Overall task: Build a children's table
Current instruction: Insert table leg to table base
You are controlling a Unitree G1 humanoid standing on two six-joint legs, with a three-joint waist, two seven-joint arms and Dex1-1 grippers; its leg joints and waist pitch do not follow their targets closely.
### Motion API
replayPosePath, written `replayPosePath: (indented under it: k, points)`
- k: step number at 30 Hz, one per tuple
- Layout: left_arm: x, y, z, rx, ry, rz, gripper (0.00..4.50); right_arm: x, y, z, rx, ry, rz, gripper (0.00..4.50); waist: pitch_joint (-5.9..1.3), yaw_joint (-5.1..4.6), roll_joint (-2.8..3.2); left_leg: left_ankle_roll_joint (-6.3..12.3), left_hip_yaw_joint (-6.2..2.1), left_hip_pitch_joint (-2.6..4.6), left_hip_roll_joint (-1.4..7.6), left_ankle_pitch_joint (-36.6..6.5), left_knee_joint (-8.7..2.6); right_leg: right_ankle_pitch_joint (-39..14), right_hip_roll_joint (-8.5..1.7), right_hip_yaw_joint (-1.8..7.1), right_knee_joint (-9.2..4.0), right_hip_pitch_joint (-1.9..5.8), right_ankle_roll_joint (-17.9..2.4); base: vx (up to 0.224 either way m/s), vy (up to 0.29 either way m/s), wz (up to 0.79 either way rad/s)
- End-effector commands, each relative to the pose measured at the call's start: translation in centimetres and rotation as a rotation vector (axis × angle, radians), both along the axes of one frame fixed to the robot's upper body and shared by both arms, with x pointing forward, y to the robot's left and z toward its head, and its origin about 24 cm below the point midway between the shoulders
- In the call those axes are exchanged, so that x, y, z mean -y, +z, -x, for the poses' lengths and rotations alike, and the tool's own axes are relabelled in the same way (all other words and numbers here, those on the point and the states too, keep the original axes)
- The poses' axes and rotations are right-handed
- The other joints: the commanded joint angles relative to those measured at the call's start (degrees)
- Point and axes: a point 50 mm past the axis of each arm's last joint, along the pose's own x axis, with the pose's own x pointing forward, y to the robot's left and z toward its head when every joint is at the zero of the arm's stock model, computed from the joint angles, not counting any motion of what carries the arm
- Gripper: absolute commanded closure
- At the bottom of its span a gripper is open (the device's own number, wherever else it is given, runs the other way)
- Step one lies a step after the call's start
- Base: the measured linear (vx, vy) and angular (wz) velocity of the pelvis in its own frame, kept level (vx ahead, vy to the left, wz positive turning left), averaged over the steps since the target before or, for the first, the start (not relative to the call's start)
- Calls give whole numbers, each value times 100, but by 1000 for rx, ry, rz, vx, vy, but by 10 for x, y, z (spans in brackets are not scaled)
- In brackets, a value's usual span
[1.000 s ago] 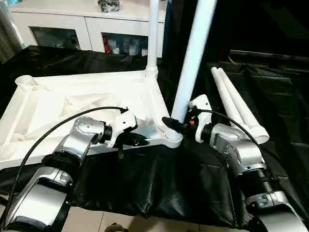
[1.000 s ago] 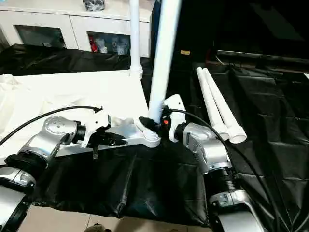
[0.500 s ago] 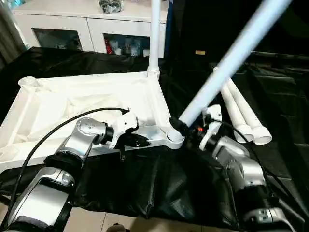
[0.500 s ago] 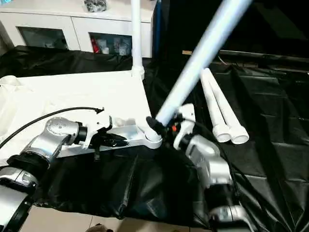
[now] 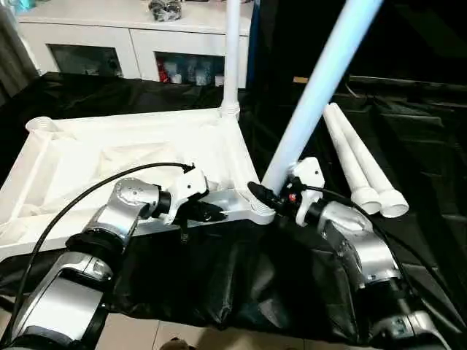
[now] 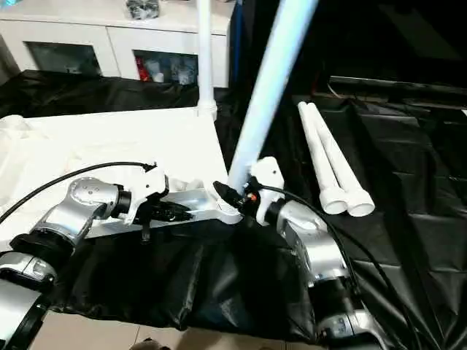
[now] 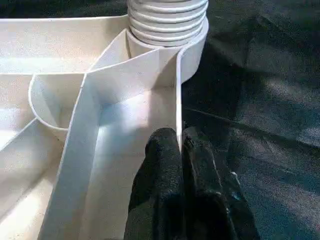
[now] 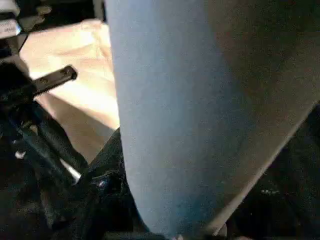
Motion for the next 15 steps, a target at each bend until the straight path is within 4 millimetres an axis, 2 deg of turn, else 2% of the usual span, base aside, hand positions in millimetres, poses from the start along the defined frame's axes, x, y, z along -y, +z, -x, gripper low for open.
replayPosePath:
  k: [1, 2, 3, 4, 5, 6, 7, 8, 15]
  points:
    - [6, 12, -3, 55, -37, 23, 450, -1, -33, 11, -152, 61, 100, 259, -384, -31, 32, -1, -11, 64, 66, -1515, -439, -1832, -384, 307, -523, 292, -968, 0, 0, 0]
    - [5, 12, -3, 54, -41, 22, 450, -1, -33, 10, -154, 67, 105, 259, -376, -36, 39, 5, -10, 57, 66, -1522, -444, -1860, -381, 308, -535, 293, -957, 0, 0, 0]
    - [5, 13, -2, 53, -49, 20, 450, -1, -33, 10, -164, 82, 103, 259, -384, -28, 22, 15, -5, 77, 73, -1512, -436, -1844, -388, 315, -533, 281, -956, 0, 0, 0]
    - [4, 13, -1, 49, -61, 17, 450, -1, -33, 8, -168, 92, 106, 259, -386, -36, 8, 24, -8, 53, 78, -1468, -445, -1767, -385, 315, -524, 299, -961, 0, 0, 0]
    - [4, 13, 0, 46, -71, 15, 450, -1, -34, 8, -170, 100, 110, 259, -392, -40, -3, 24, -9, 59, 83, -1466, -449, -1700, -382, 313, -515, 296, -984, 0, 0, 0]
    - [4, 13, 0, 44, -78, 12, 450, -1, -33, 7, -170, 106, 113, 259, -399, -39, 7, 18, -13, 62, 88, -1456, -446, -1651, -388, 313, -499, 296, -1007, 0, 0, 0]
    - [3, 13, 2, 42, -94, 4, 450, -2, -33, 7, -166, 131, 116, 259, -397, -48, -25, 32, -2, 58, 88, -1420, -449, -1560, -377, 317, -500, 298, -1017, 0, 0, 0]
    - [2, 13, 2, 40, -100, 4, 450, -3, -32, 7, -166, 141, 113, 259, -409, -43, -17, 30, -10, 55, 90, -1393, -444, -1507, -391, 316, -474, 307, -1039, 0, 0, 0]
    - [0, 20, 7, 25, -200, -11, 450, -3, -28, 18, -171, 329, 74, 259, -401, -24, -57, 127, 19, 59, 94, -1311, -445, -1429, -377, 321, -480, 306, -1064, 0, 0, 0]
